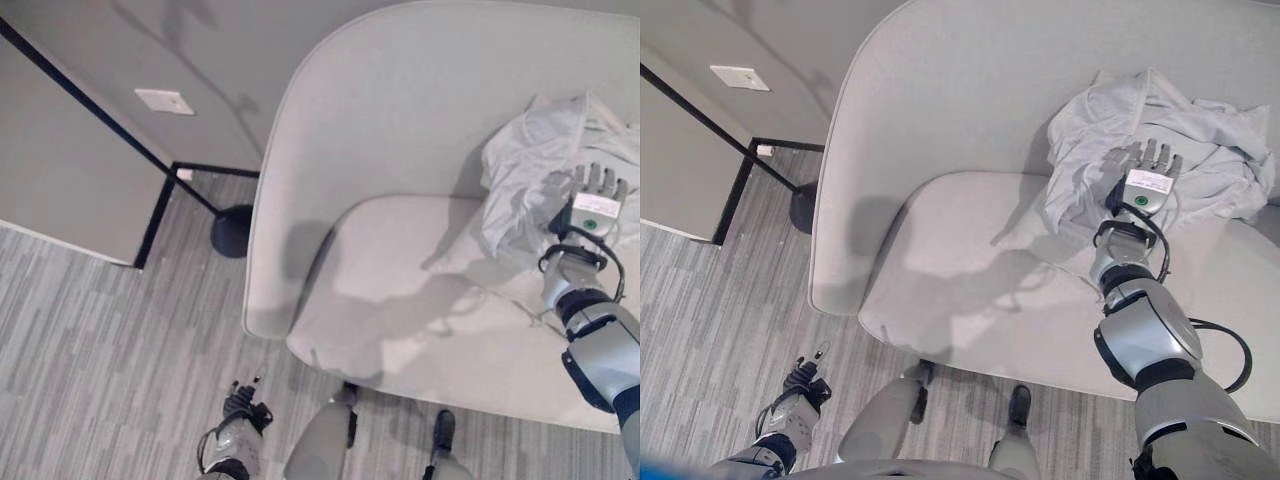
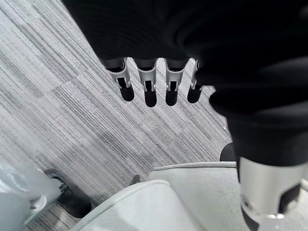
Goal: Hang the clothes on the sofa on the clothes rack.
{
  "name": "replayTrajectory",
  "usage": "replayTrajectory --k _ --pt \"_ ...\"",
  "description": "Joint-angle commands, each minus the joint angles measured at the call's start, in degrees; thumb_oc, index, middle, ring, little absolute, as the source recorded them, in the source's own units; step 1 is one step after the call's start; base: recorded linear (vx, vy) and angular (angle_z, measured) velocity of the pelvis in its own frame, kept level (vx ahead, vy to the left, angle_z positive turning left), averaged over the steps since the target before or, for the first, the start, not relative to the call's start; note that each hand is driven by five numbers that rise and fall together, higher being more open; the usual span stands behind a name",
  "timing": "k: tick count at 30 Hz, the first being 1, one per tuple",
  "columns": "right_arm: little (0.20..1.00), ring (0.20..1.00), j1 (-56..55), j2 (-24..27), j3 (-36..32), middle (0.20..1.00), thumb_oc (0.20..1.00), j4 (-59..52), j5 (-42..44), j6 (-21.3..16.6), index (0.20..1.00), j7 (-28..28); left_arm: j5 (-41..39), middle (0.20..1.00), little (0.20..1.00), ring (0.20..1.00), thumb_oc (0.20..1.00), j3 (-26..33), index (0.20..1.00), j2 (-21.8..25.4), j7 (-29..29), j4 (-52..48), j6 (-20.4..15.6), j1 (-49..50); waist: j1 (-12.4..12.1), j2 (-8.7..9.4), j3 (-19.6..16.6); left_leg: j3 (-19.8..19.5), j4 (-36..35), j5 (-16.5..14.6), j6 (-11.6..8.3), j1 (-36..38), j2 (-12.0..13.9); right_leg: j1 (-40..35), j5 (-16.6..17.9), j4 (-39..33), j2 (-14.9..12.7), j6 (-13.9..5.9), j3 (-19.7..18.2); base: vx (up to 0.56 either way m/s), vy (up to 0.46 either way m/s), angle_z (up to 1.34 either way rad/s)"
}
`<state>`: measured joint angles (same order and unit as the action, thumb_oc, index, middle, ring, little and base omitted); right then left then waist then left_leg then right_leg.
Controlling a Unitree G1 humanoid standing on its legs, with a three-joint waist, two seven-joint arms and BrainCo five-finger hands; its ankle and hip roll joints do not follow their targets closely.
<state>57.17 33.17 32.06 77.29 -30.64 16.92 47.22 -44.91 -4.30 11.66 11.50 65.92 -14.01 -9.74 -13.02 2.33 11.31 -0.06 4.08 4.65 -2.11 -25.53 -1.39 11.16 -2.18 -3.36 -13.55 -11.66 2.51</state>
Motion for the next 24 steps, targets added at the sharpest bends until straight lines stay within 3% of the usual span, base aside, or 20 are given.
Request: replayTrajectory --k 1,8,16,17,18,19,24 --pt "1.000 1.000 4.0 2.7 3.5 1.000 1.000 -0.4 2.4 -1.2 1.000 -0.6 -3.1 1.000 1.000 1.000 1.000 -0.6 1.000 1.9 0.8 -0.4 -2.0 -1.1 -1.6 2.04 0.2 -1.9 17.0 -11.9 0.44 -10.0 -0.5 -0.9 5.8 -1.6 -2.1 0.06 -2.3 0.00 0.000 0.00" --pt "1.000 1.000 4.6 1.3 5.2 1.000 1.000 -1.6 6.7 -6.7 1.000 -5.8 -3.8 1.000 1.000 1.000 1.000 -1.0 1.000 1.6 0.2 -1.0 -2.3 -0.6 -1.5 2.38 1.2 -1.8 17.0 -11.6 0.65 -11.9 -1.1 1.1 6.6 -1.6 -2.2 -0.13 -2.4 0.01 0.009 0.01" --pt "1.000 1.000 5.2 -3.1 10.6 1.000 1.000 0.4 3.4 -6.5 1.000 -12.8 -3.6 1.000 1.000 1.000 1.000 -1.4 1.000 1.1 -0.3 0.8 -1.6 -1.0 -1.1 3.63 2.2 -2.0 16.3 -10.9 0.49 -12.9 -1.0 2.1 6.8 -1.6 -1.3 -0.13 -2.8 0.00 -0.001 0.00" --pt "0.667 0.667 5.2 -3.1 10.6 0.667 0.667 0.4 3.4 -6.5 0.667 -12.8 -3.6 1.000 1.000 1.000 1.000 -1.4 1.000 1.1 -0.3 0.8 -1.6 -1.0 -1.1 3.63 2.2 -2.0 16.3 -10.9 0.49 -12.9 -1.0 2.1 6.8 -1.6 -1.3 -0.13 -2.8 0.00 0.000 0.00" --pt "0.507 0.507 5.2 -3.7 11.2 0.507 0.507 1.3 2.9 -6.3 0.507 -14.1 -3.6 1.000 1.000 1.000 1.000 -1.3 1.000 1.0 -0.4 1.0 -1.5 -1.0 -1.1 3.69 2.3 -2.0 16.3 -10.9 0.49 -12.9 -1.0 2.1 6.8 -1.6 -1.3 -0.09 -2.7 0.00 0.000 0.00" --pt "0.200 0.200 5.2 -3.7 11.2 0.200 0.200 1.3 2.9 -6.3 0.200 -14.1 -3.6 1.000 1.000 1.000 1.000 -1.3 1.000 1.0 -0.4 1.0 -1.5 -1.0 -1.1 3.69 2.3 -2.0 16.3 -10.9 0.49 -12.9 -1.0 2.1 6.8 -1.6 -1.3 -0.09 -2.7 0.00 0.000 0.00" --pt "0.200 0.200 2.6 -4.6 10.3 0.200 0.200 1.8 2.6 -6.1 0.200 -15.1 -1.9 1.000 1.000 1.000 1.000 0.4 1.000 1.4 -0.7 2.5 -0.6 0.1 -0.7 4.05 2.1 -1.7 16.0 -10.9 0.43 -11.6 -1.0 0.9 6.3 -1.6 -1.2 0.01 -2.5 -0.01 -0.003 0.01"
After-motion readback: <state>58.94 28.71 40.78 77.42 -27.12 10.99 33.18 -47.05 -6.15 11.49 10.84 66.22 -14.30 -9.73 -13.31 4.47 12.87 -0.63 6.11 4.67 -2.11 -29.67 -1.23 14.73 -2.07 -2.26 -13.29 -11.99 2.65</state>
